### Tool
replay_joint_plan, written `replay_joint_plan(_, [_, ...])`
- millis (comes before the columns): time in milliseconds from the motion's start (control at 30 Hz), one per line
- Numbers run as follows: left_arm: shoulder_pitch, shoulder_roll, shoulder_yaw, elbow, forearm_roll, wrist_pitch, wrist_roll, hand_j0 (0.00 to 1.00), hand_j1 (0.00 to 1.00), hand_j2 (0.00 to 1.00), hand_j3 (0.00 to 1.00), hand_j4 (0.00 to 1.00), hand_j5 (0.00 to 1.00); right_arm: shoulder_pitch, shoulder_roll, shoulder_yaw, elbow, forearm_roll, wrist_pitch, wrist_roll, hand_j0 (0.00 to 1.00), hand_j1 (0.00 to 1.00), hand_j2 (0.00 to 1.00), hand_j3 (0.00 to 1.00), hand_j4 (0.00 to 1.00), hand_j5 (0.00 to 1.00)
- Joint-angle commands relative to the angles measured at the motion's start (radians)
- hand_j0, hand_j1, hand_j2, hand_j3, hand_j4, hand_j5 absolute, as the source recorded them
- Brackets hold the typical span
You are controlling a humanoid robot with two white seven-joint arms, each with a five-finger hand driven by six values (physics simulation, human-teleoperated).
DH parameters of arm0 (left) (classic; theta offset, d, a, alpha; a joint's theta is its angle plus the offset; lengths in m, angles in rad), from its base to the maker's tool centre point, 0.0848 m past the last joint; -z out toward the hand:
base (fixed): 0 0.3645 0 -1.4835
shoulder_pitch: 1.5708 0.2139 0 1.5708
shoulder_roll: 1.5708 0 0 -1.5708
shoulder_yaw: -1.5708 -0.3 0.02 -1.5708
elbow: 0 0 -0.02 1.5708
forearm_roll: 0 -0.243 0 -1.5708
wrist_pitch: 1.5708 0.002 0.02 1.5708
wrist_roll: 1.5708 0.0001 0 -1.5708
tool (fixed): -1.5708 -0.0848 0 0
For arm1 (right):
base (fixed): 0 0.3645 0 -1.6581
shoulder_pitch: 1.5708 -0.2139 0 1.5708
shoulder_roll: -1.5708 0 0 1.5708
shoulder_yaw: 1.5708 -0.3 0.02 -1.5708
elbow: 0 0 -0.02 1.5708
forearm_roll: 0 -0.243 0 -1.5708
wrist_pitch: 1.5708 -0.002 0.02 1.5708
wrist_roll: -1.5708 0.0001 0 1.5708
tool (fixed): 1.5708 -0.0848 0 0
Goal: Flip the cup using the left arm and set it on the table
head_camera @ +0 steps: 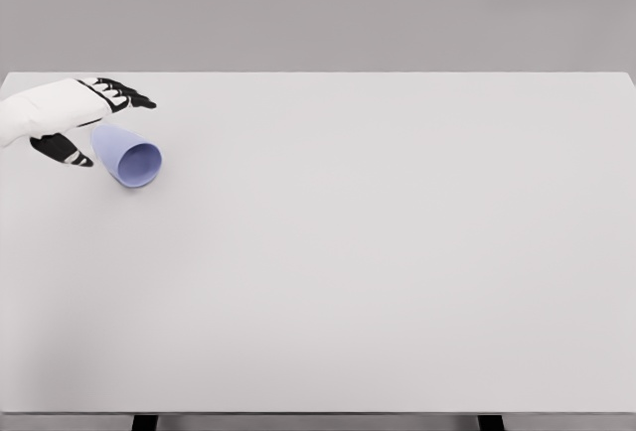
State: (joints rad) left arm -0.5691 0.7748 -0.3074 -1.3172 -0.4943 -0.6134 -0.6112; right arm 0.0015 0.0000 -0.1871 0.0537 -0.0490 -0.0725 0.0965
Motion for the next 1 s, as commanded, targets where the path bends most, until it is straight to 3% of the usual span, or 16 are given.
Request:
replay_joint_plan(0, [-0.005, -0.009, -0.01, 0.025, -0.065, 0.003, 0.0, 1.0, 1.0, 1.0, 1.0, 1.0, 1.0, 0.0, 0.0, 0.0, 0.0, 0.0, 0.0, 0.0, 1.0, 1.0, 1.0, 1.0, 1.0, 1.0])
replay_joint_plan(100, [-0.054, -0.025, -0.065, 0.084, -0.078, 0.003, 0.0, 1.0, 1.0, 1.0, 1.0, 1.0, 1.0, 0.0, 0.0, 0.0, 0.0, 0.0, -0.001, 0.0, 1.0, 1.0, 1.0, 1.0, 1.0, 1.0])
replay_joint_plan(267, [-0.063, -0.028, -0.11, 0.099, -0.082, 0.003, 0.0, 1.0, 1.0, 1.0, 1.0, 1.0, 1.0, 0.0, 0.0, 0.0, 0.0, 0.0, -0.001, 0.0, 1.0, 1.0, 1.0, 1.0, 1.0, 1.0])
replay_joint_plan(467, [-0.087, -0.077, -0.11, 0.147, -0.125, 0.003, 0.0, 1.0, 1.0, 1.0, 1.0, 1.0, 1.0, 0.0, 0.0, 0.0, 0.0, 0.0, 0.0, 0.0, 1.0, 1.0, 1.0, 1.0, 1.0, 1.0])
replay_joint_plan(967, [-0.106, -0.109, -0.139, 0.202, -0.196, 0.003, 0.0, 1.0, 1.0, 1.0, 1.0, 1.0, 1.0, 0.0, 0.0, 0.0, 0.0, 0.0, 0.0, 0.0, 1.0, 1.0, 1.0, 1.0, 1.0, 1.0])
